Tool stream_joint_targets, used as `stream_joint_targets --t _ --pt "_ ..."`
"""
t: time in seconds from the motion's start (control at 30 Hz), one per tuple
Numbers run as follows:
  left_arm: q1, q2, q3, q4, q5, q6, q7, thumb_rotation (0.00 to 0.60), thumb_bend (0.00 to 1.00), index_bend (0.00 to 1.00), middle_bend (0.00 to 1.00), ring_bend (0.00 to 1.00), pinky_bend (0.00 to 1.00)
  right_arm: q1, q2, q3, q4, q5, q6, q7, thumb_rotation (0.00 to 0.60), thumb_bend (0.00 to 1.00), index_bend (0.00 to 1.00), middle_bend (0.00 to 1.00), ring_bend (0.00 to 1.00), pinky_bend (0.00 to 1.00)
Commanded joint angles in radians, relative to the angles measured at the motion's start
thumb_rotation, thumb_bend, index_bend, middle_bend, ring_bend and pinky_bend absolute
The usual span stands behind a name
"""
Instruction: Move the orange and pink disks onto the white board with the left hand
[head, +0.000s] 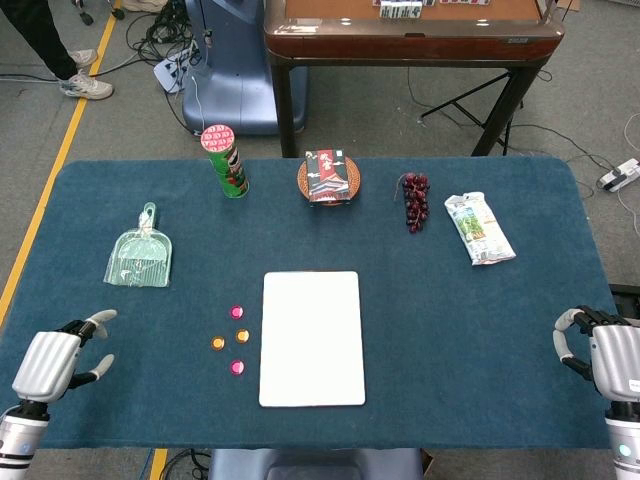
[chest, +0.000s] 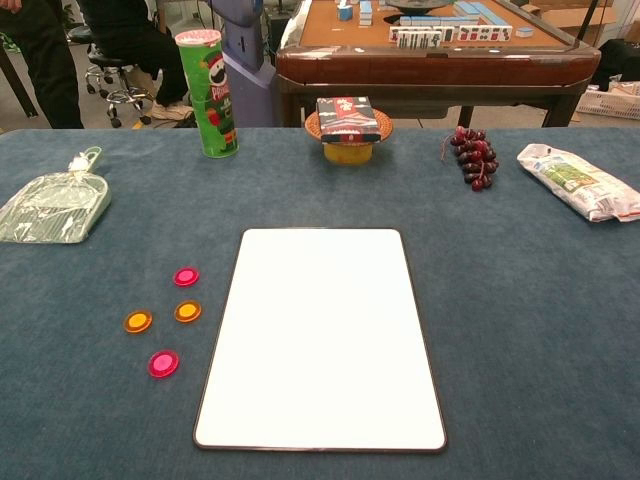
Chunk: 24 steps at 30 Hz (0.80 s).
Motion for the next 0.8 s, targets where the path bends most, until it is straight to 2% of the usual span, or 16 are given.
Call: stream_joint_targets --t 0.03,0.13,0.23,0.27,0.3,0.4,0.5,0.6,0.8 --pt "-0.052 0.016 0.001 0.001 0.059 -0.023 -0.051 0.6 0.23 0.25 0.38 0.48 0.74 -0.004 0.003 0.001 -0.003 -0.006 0.01 0.003 0.6 0.39 0.57 0.51 0.54 0.56" --pt "-0.095 0.029 0.005 -0.006 0.101 -0.045 -0.123 0.6 0.21 0.22 0.36 0.52 0.78 -0.01 0.006 -0.002 -0.006 -0.012 0.02 0.014 0.6 0.4 0.57 0.51 0.54 0.56" --pt "-0.13 0.024 0.009 0.017 0.162 -0.033 -0.172 0.6 0.21 0.21 0.38 0.66 0.91 -0.012 0.009 0.0 -0.01 -0.012 0.023 0.027 0.6 0.4 0.57 0.51 0.54 0.56" --pt "-0.145 0.018 0.008 0.033 0.182 -0.03 -0.185 0.6 0.21 0.21 0.42 0.71 0.95 -0.013 0.01 -0.002 -0.011 -0.016 0.025 0.029 0.6 0.4 0.57 0.51 0.54 0.56" --pt "-0.157 0.014 0.009 0.043 0.194 -0.033 -0.192 0.6 0.21 0.21 0.51 0.76 0.98 -0.013 0.01 -0.003 -0.012 -0.019 0.026 0.031 0.6 0.39 0.57 0.51 0.54 0.56" --pt "-0.197 0.004 0.01 0.062 0.209 -0.065 -0.211 0.6 0.2 0.25 0.74 0.89 1.0 -0.015 0.014 -0.007 -0.015 -0.029 0.028 0.041 0.6 0.4 0.57 0.51 0.54 0.56" --pt "-0.23 -0.008 0.01 0.063 0.204 -0.113 -0.193 0.6 0.2 0.34 0.87 0.98 1.0 -0.016 0.013 -0.004 -0.013 -0.03 0.034 0.047 0.6 0.39 0.57 0.5 0.54 0.56" --pt "-0.261 -0.028 0.018 0.071 0.204 -0.164 -0.164 0.6 0.2 0.37 0.98 1.0 1.0 -0.017 0.014 -0.003 -0.008 -0.029 0.034 0.056 0.6 0.39 0.57 0.49 0.54 0.56" --pt "-0.32 -0.058 0.031 0.063 0.166 -0.299 -0.099 0.6 0.2 0.39 1.0 1.0 1.0 -0.02 0.021 -0.003 -0.006 -0.03 0.037 0.074 0.6 0.4 0.57 0.49 0.54 0.56"
